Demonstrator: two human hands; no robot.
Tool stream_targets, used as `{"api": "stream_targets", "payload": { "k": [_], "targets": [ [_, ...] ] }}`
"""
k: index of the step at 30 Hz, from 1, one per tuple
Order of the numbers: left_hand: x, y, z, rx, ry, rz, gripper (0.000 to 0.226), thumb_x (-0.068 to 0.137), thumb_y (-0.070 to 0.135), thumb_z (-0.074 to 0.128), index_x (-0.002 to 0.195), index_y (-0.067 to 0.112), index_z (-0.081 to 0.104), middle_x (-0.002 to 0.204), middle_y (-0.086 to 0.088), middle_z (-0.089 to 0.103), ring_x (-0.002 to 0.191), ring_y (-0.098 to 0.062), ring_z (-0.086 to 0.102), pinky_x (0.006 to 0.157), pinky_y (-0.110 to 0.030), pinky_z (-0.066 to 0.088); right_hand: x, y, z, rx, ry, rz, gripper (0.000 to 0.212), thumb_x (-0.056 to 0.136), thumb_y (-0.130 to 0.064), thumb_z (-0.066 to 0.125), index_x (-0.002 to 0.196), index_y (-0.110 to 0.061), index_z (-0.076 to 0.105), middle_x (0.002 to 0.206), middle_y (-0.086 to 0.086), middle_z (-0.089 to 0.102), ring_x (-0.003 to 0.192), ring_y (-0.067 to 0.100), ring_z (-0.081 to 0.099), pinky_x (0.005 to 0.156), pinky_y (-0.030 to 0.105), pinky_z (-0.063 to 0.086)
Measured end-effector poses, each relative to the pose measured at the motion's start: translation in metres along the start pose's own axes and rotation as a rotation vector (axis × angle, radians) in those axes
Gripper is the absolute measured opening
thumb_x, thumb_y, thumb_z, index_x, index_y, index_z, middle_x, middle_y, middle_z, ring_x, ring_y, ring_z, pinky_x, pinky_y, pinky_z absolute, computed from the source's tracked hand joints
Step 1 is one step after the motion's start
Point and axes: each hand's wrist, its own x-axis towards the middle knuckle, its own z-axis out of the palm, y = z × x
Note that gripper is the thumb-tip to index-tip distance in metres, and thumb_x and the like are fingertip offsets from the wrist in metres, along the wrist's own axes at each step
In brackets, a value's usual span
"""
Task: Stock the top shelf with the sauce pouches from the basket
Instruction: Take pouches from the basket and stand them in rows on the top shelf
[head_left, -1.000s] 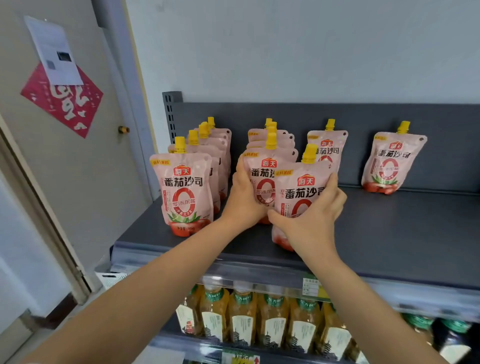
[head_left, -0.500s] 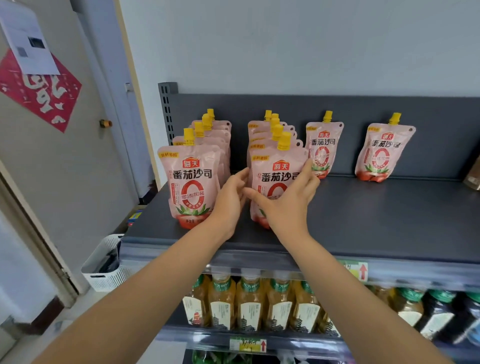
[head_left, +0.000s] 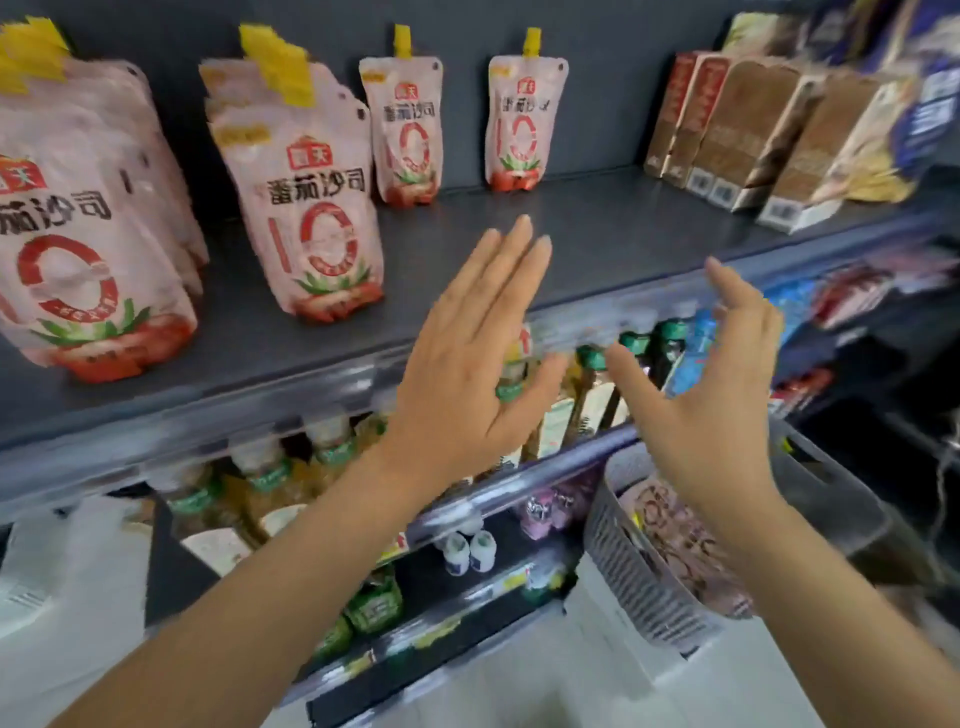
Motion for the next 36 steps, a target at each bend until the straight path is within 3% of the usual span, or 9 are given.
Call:
{"api": "stream_targets", "payload": {
  "k": [4,7,11,18,21,23,27,32,36],
  "targets": [
    [-0.003,0.030,0.078,0.001,-0.268,0.097,0.069,0.094,0.038,0.052,0.150,0.007,0.027,0.158,-0.006,0.022,0.146,-0.018,0.018,0.118,-0.022,0.005,-0.011,0.075,-0.047,-0.087,0.081,0.168,0.064,0.076,-0.039,0.065,0.127,-0.007,0.045,0.128,0.015,0.040,0.120,0.026,0.041,0.105,0.041,0.035],
    [-0.008,0.049,0.146,-0.027,-0.484,0.095,0.070,0.092,0.044,0.051,0.150,0.009,0.029,0.158,-0.008,0.023,0.145,-0.021,0.021,0.115,-0.025,0.010,-0.012,0.136,-0.073,-0.132,-0.008,0.416,0.050,0.080,-0.031,0.070,0.122,-0.013,0.050,0.131,0.009,0.038,0.115,0.022,0.044,0.098,0.032,0.037],
    [-0.016,0.062,0.241,0.003,-0.700,0.067,0.068,0.091,0.046,0.042,0.147,0.008,0.035,0.156,-0.013,0.026,0.143,-0.026,0.027,0.112,-0.039,0.030,-0.013,0.236,-0.085,-0.229,-0.321,0.611,0.052,0.078,-0.036,0.073,0.121,-0.012,0.056,0.126,0.009,0.052,0.098,0.015,0.050,0.083,0.026,0.039],
    [-0.025,0.061,0.376,0.095,-1.079,-0.197,0.073,0.093,0.039,0.052,0.152,0.010,0.020,0.160,-0.010,0.011,0.147,-0.023,0.014,0.117,-0.033,0.015,0.001,0.391,-0.046,-0.327,-0.881,0.741,0.041,0.080,-0.036,0.069,0.113,-0.019,0.052,0.103,0.011,0.059,0.106,0.030,0.059,0.077,0.030,0.041],
    [-0.031,0.054,0.415,0.155,-1.192,-0.307,0.066,0.090,0.038,0.057,0.146,0.010,0.032,0.153,-0.011,0.029,0.139,-0.027,0.029,0.113,-0.041,0.030,0.001,0.443,-0.008,-0.425,-1.163,0.704,0.063,0.084,-0.040,0.065,0.134,-0.011,0.042,0.121,0.012,0.058,0.117,0.028,0.053,0.084,0.031,0.041],
    [-0.036,0.050,0.433,0.161,-1.251,-0.374,0.062,0.086,0.038,0.061,0.138,0.011,0.041,0.143,-0.010,0.041,0.132,-0.029,0.039,0.105,-0.046,0.039,-0.003,0.465,0.013,-0.490,-1.286,0.703,0.073,0.086,-0.034,0.064,0.143,-0.004,0.030,0.132,0.014,0.053,0.122,0.029,0.050,0.088,0.033,0.043],
    [-0.045,0.037,0.450,0.167,-1.285,-0.485,0.063,0.084,0.038,0.063,0.137,0.012,0.042,0.142,-0.009,0.043,0.130,-0.027,0.041,0.105,-0.043,0.040,-0.023,0.489,0.044,-0.594,-1.416,0.614,0.071,0.083,-0.034,0.065,0.140,-0.005,0.034,0.135,0.014,0.051,0.123,0.030,0.050,0.096,0.037,0.046],
    [-0.052,0.023,0.454,0.183,-1.280,-0.547,0.054,0.084,0.031,0.060,0.134,0.015,0.046,0.135,-0.009,0.049,0.124,-0.027,0.045,0.101,-0.041,0.043,-0.040,0.494,0.057,-0.674,-1.431,0.637,0.097,0.083,-0.043,0.062,0.150,-0.003,0.005,0.155,0.019,0.014,0.143,0.035,0.016,0.113,0.044,0.024],
    [-0.056,0.014,0.455,0.187,-1.278,-0.588,0.054,0.088,0.033,0.056,0.137,0.012,0.043,0.135,-0.009,0.047,0.125,-0.027,0.043,0.103,-0.039,0.040,-0.041,0.497,0.067,-0.707,-1.467,0.683,0.109,0.077,-0.041,0.069,0.148,0.000,-0.001,0.152,0.020,0.009,0.142,0.036,0.013,0.112,0.048,0.030]
  ]
}}
